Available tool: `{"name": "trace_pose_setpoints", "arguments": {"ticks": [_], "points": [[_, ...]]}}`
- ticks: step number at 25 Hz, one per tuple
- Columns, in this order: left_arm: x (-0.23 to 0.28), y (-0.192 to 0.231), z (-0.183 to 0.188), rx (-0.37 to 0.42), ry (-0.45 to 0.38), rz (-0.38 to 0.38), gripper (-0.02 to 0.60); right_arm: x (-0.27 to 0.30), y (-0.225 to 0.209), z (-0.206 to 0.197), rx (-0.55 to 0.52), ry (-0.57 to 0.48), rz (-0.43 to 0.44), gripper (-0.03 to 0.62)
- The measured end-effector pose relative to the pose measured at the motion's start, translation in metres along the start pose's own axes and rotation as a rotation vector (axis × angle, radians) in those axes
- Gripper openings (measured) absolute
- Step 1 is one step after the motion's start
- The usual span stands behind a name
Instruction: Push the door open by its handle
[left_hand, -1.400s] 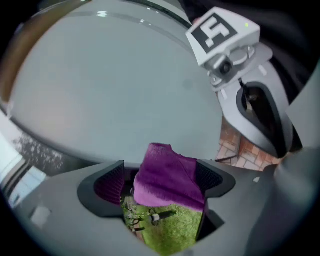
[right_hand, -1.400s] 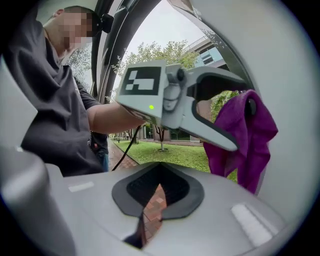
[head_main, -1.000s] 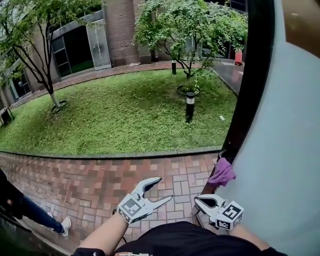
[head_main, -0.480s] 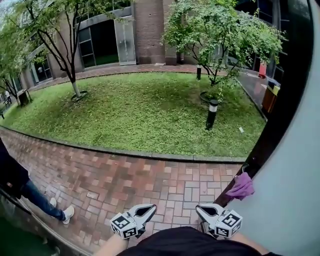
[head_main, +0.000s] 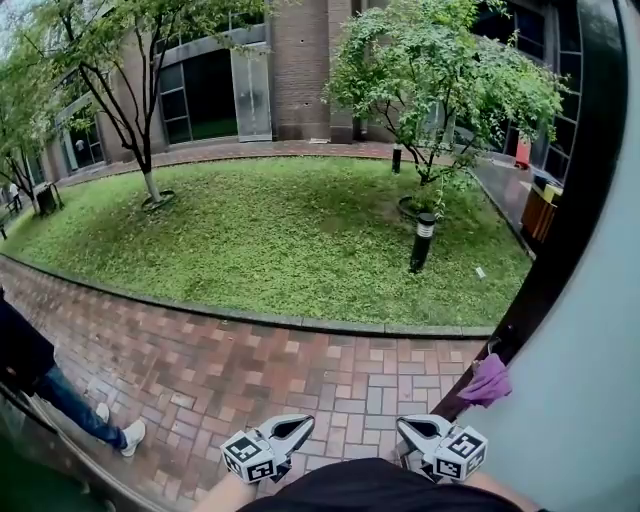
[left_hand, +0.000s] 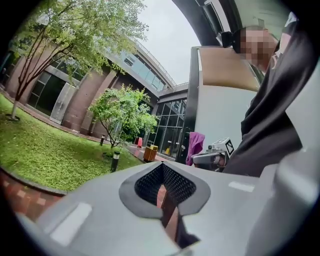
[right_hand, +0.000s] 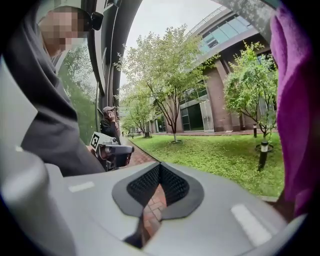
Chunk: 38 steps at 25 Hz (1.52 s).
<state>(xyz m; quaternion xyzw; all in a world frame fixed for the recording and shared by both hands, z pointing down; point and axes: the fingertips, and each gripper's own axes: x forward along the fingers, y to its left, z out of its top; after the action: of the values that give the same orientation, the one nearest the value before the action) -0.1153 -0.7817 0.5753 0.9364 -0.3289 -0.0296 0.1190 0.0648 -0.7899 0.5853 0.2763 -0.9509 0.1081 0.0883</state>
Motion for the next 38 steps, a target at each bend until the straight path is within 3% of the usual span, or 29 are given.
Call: {"name": "trace_pose_setpoints", "arguments": {"ticks": [6,13,18,22,25,29,33,38], "points": [[-0.023,0.013,0.01,-0.008,-0.01,-0.028,0.018,0.015,0.012,0.009,0.011,0.006,-0.041,0.0],[-0.053,0.025,-0.011,-0.007,0.015,-0.042,0.018,0.031,0.043,-0.008,0.011,0.021,-0.046,0.0],[-0.043,-0.005,0.01,0.048,0.031,-0.024,0.018,0.018,0.048,0.008,-0.021,-0.016,-0.006,0.0],[-0.047,-0.051,0.016,0.061,-0.006,0.065,0.018,0.008,0.044,0.002,-0.031,-0.031,0.077,0.0],[-0.067,-0.096,0.005,0.022,-0.024,0.153,0.018,0.004,0.053,-0.007,-0.038,-0.01,0.15,0.0],[-0.101,-0.151,-0.02,-0.004,0.015,0.284,0.018,-0.002,0.06,-0.01,-0.012,-0.021,0.231,0.0],[-0.132,-0.185,-0.019,0.012,0.016,0.398,0.018,-0.017,0.077,-0.011,-0.016,-0.017,0.29,0.0],[-0.163,-0.216,-0.004,0.06,-0.011,0.452,0.018,-0.029,0.114,0.004,-0.053,-0.057,0.319,0.0]]}}
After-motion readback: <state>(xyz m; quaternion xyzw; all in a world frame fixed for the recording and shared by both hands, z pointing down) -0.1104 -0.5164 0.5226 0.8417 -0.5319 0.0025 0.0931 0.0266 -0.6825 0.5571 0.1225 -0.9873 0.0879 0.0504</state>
